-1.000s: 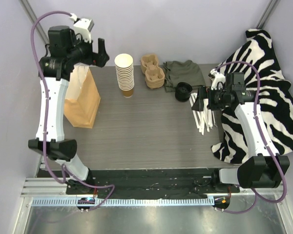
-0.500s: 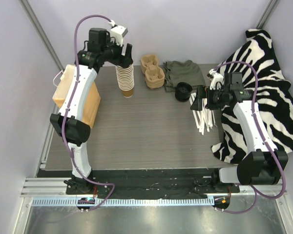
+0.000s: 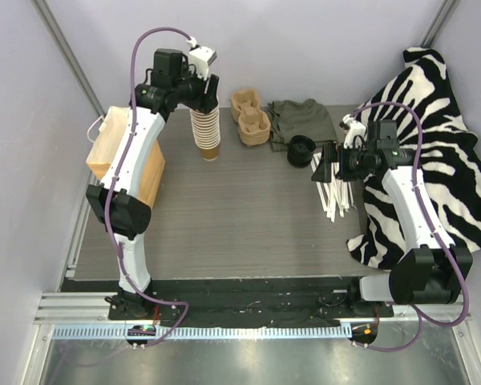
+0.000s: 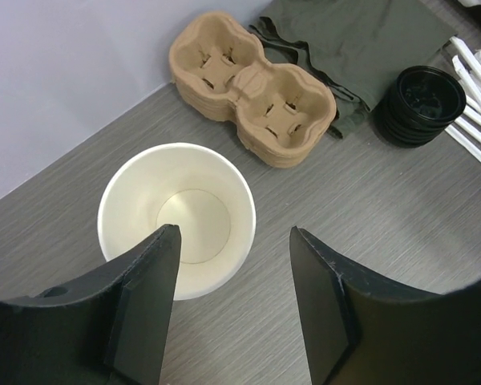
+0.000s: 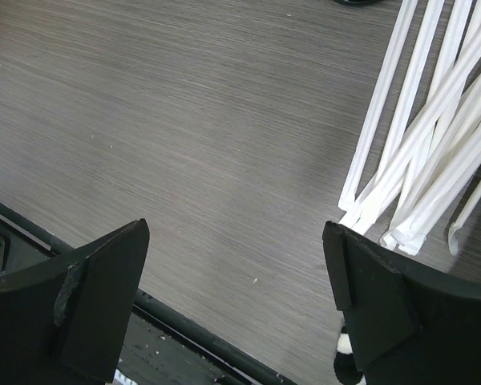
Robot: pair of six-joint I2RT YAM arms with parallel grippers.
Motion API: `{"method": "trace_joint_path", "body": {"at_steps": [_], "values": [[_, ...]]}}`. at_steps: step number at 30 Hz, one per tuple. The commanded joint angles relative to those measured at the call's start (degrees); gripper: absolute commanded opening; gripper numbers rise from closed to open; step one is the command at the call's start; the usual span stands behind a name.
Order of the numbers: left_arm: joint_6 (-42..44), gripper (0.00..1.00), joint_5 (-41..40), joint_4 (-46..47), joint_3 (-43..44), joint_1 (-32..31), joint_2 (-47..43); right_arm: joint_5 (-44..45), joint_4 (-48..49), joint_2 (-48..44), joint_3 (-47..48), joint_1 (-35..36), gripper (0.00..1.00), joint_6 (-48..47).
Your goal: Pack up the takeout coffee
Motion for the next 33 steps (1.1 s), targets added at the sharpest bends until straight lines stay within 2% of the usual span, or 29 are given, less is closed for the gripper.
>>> {"method": "trace_joint_path", "body": {"at_steps": [1,5,23,26,27,30,33], "values": [[1.2,0.6,-1.0,1.7,-0.8,-0.5,1.0,-1.0,2.2,-0.4,-0.8,0.3,1.0,0.7],[1.2,0.56,-0.9,1.4,-0.7,-0.7,1.4,-1.0,2.7,-0.6,-1.6,0.3,1.0,0.7],[1.8,0.28,-0.5,0.7,-0.8,-0.8,2.5,-1.0,2.9,-0.3,-1.8,0.3,1.0,1.0],[2.1,0.2,-0.6,0.7,-0.5,-0.9,2.4,-1.0,2.9,-0.1,-1.6,0.3,1.0,1.2],[2.1,0.13,-0.6,0.8,-0.5,-0.8,2.2,-1.0,3.0,0.0,-1.5,0.3,1.0,1.2],[2.5,0.03,-0.6,0.8,-0.5,-0.8,1.8,-1.0,3.0,0.2,-1.3,0.3,0.99,1.5],[3.2,0.0,-0.7,1.1,-0.5,-0.8,1.1,-1.1,3.1,0.2,-1.3,0.3,1.0,1.6]]}}
